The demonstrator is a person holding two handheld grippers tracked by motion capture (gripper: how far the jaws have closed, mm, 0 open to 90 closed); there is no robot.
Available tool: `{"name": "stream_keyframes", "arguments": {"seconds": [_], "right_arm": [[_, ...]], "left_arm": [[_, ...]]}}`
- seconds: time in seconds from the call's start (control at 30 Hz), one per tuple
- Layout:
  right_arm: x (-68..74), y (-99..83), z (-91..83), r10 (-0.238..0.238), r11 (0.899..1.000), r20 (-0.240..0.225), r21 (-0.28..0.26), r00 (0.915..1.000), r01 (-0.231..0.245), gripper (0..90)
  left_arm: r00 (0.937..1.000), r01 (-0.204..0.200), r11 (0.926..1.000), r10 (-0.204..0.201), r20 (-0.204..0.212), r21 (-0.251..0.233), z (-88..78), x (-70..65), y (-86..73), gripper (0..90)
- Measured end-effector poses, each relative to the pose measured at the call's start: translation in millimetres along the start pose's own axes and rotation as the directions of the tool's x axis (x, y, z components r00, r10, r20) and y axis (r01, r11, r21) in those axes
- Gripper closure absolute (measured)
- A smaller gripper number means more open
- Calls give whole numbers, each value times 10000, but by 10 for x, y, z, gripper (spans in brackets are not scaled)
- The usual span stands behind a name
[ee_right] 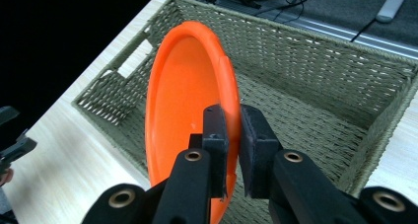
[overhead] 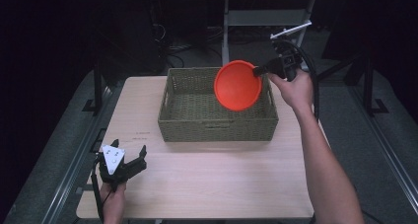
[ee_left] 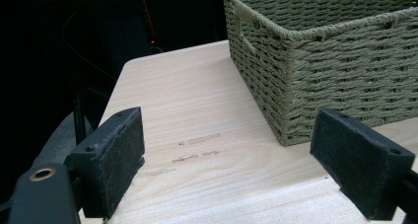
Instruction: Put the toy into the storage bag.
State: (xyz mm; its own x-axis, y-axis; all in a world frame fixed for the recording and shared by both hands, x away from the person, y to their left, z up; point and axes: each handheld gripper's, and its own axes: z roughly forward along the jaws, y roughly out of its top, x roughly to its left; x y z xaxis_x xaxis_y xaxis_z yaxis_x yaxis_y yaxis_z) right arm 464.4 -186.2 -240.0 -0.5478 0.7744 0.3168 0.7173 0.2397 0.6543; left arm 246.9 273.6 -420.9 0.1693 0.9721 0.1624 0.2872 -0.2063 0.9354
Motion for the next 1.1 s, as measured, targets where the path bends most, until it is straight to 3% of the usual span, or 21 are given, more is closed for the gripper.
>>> {"name": "stream_keyframes", "arguments": {"seconds": [0.4, 0.67, 1.1], "right_arm": [[-157, 28, 208, 294, 9996, 307, 30, 9991, -295, 821], [-276, -15, 441, 611, 9979, 410, 168, 9973, -618, 821], [-376, -190, 799, 966, 9907, 614, 904, 9934, -1019, 821]], "left_arm": [[10000, 73, 10000, -73, -48, -36, -8, 13, -6, 128], [10000, 52, 10000, -52, -69, -27, -8, 29, -6, 127], [10000, 43, 10000, -43, -45, -22, -11, 24, -6, 127]]}}
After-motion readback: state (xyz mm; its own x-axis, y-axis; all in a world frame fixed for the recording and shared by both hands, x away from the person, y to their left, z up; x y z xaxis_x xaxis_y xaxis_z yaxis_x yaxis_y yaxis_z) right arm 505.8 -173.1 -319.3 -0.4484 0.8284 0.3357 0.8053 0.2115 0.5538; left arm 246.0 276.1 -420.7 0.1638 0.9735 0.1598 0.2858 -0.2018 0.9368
